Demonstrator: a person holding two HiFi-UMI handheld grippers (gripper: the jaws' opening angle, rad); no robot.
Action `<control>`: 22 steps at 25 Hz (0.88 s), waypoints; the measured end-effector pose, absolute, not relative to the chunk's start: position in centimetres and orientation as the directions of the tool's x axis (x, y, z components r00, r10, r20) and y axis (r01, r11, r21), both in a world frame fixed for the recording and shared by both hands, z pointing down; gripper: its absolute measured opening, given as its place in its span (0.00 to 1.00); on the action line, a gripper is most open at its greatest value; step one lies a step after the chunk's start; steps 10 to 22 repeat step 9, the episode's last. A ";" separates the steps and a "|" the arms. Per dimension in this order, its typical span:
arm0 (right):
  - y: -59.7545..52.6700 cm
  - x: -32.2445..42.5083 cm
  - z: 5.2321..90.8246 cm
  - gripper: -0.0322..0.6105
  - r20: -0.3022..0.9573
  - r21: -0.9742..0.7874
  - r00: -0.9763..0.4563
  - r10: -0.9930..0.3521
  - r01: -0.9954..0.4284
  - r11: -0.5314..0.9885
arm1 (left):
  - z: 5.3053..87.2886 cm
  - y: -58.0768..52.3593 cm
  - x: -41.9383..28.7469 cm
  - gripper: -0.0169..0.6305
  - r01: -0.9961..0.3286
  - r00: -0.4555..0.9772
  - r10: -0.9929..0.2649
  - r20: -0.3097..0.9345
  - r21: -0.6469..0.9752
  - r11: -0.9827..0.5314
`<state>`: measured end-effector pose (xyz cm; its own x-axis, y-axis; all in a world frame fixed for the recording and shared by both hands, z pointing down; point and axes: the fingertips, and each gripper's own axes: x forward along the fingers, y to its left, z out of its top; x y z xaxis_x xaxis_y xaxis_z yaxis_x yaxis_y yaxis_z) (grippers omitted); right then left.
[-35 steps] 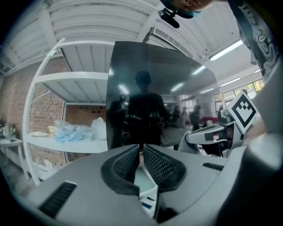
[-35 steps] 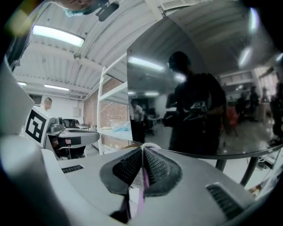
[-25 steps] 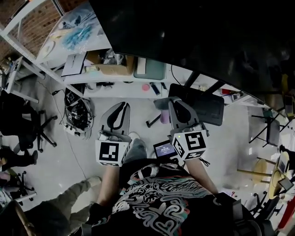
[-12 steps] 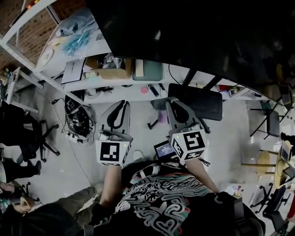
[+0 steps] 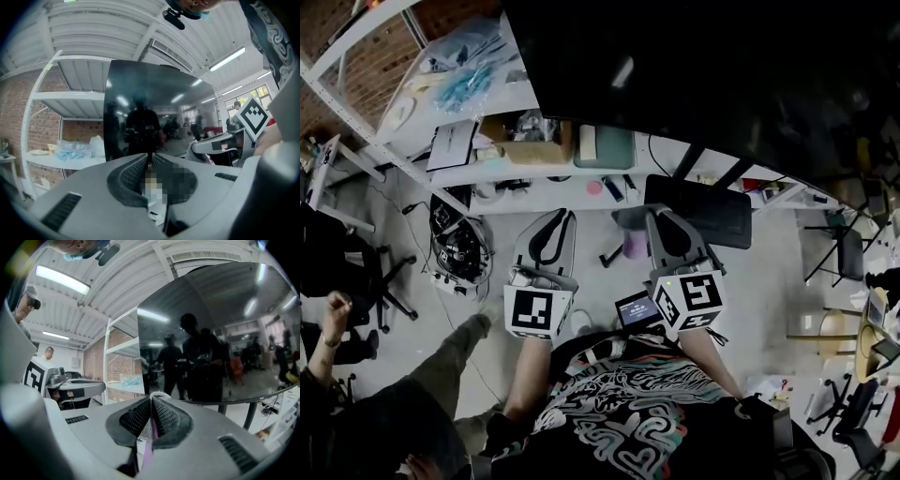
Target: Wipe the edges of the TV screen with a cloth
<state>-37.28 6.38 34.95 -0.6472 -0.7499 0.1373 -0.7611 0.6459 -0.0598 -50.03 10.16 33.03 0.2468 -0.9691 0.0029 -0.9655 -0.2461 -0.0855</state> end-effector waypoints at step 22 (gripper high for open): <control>6.6 -37.9 34.9 0.11 0.142 -0.053 -0.636 -0.758 -0.770 0.636 | 33.1 10.5 -50.6 0.09 -0.963 0.260 -0.966 0.000 -0.077 -0.259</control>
